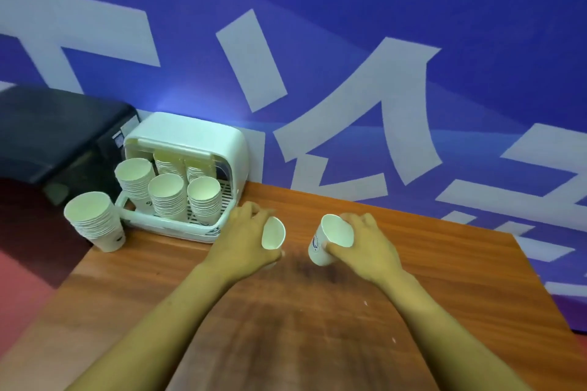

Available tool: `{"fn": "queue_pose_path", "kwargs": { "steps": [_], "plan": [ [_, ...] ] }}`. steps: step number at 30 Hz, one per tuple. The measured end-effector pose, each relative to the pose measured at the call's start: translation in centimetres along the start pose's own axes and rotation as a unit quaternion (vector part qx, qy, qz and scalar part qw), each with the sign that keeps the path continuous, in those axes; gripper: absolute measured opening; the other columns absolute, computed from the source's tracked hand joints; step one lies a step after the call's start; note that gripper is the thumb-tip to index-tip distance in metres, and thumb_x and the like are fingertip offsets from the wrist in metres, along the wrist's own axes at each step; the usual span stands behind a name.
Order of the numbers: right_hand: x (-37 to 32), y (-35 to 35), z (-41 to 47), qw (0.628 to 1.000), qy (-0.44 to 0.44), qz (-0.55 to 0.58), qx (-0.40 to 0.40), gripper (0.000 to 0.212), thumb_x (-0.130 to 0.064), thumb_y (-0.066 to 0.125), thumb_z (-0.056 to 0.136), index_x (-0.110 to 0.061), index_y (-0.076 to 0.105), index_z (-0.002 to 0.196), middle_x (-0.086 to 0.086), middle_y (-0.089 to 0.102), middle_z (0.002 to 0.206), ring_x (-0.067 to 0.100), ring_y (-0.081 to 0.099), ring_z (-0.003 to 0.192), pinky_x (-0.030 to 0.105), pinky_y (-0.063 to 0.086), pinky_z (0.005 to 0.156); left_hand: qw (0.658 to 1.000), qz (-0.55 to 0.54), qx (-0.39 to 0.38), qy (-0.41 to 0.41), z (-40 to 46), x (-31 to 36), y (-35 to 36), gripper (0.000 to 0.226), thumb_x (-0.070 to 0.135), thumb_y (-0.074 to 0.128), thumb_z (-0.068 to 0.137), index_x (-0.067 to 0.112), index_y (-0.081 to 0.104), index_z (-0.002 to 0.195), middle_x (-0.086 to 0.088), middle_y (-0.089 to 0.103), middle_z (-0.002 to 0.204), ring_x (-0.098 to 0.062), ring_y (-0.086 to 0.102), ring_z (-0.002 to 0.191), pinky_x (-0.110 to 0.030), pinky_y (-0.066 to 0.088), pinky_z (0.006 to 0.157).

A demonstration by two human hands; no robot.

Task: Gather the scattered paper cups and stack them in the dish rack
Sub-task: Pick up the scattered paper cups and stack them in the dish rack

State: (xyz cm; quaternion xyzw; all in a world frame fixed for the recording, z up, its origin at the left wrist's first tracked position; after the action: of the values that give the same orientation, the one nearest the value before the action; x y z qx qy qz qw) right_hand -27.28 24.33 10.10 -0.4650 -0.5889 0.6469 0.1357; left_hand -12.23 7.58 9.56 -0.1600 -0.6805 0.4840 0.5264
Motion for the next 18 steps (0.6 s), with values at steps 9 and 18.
{"fn": "queue_pose_path", "kwargs": {
  "steps": [9, 18],
  "plan": [
    [-1.9, 4.3, 3.4, 0.998, -0.005, 0.026, -0.049, 0.054, -0.051, 0.066, 0.075, -0.038, 0.047, 0.123, -0.01, 0.043, 0.114, 0.015, 0.055, 0.104, 0.032, 0.046, 0.082, 0.994, 0.062, 0.086, -0.032, 1.0, -5.6, -3.9, 0.078, 0.048, 0.078, 0.067, 0.025, 0.048, 0.135, 0.001, 0.04, 0.125, -0.021, 0.038, 0.117, -0.029, 0.035, 0.099],
    [-3.8, 4.7, 3.4, 0.998, 0.061, 0.033, -0.005, 0.055, -0.051, 0.067, 0.075, -0.038, 0.047, 0.125, -0.01, 0.042, 0.113, 0.016, 0.055, 0.104, 0.034, 0.047, 0.082, 0.974, 0.009, 0.228, 0.007, 3.9, -9.9, -9.5, 0.07, 0.035, 0.085, 0.064, 0.024, 0.054, 0.125, -0.004, 0.044, 0.12, -0.022, 0.036, 0.113, -0.03, 0.033, 0.095]
  ]
}}
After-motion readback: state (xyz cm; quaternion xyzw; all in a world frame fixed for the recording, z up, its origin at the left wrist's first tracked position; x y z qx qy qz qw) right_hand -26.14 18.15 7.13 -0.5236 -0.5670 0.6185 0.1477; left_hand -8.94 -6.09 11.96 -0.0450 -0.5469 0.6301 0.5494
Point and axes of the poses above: each hand's wrist, its own z-axis towards the middle knuckle, its own y-axis out of the palm, x = y × z, the point moved 4 cm from there along z, towards the middle knuckle
